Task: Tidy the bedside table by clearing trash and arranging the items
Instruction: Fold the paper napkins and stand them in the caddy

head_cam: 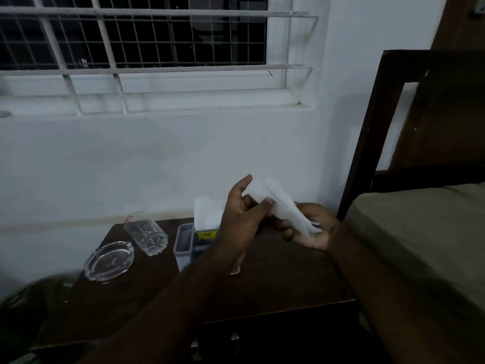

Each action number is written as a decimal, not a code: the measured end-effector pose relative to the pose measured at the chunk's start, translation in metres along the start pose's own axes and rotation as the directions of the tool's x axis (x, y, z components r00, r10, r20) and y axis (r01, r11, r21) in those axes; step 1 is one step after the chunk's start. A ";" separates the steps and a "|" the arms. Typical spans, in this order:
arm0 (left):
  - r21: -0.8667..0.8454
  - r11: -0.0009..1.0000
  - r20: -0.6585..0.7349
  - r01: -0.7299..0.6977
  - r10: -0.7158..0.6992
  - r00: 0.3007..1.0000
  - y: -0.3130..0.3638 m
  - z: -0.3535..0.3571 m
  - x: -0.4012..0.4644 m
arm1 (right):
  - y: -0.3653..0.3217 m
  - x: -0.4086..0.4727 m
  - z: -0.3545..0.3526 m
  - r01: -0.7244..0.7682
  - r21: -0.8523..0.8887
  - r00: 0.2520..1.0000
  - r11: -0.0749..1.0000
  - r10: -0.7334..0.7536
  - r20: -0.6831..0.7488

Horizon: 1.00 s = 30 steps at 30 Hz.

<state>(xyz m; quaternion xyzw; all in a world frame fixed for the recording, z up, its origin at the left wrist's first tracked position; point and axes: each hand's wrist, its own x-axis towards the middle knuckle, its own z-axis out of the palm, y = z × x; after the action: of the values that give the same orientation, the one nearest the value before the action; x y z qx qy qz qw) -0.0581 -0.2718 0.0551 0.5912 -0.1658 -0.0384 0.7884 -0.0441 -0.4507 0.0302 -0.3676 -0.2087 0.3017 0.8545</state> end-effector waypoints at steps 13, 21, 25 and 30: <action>0.492 0.845 -0.053 -0.209 0.268 0.962 0.058 -0.080 -0.010 | 0.016 0.048 0.090 -0.041 -0.805 0.879 0.592 -0.361 -0.311; 0.393 0.893 -0.096 -0.218 0.276 0.956 0.063 -0.143 -0.012 | 0.044 0.087 0.129 0.008 -0.910 0.910 0.415 -0.380 -0.166; 0.186 0.967 -0.105 -0.174 0.196 0.975 0.062 -0.162 -0.007 | 0.058 0.104 0.133 -0.088 -0.854 0.913 0.512 -0.301 -0.274; 0.128 0.985 -0.071 -0.114 0.124 0.990 0.057 -0.177 -0.001 | 0.064 0.116 0.127 -0.118 -0.852 0.857 0.511 -0.380 -0.347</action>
<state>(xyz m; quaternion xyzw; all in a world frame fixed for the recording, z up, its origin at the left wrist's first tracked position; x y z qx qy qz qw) -0.0129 -0.0918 0.0656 0.6290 -0.1717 0.0422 0.7570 -0.0555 -0.2741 0.0790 -0.7832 -0.1316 -0.0125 0.6076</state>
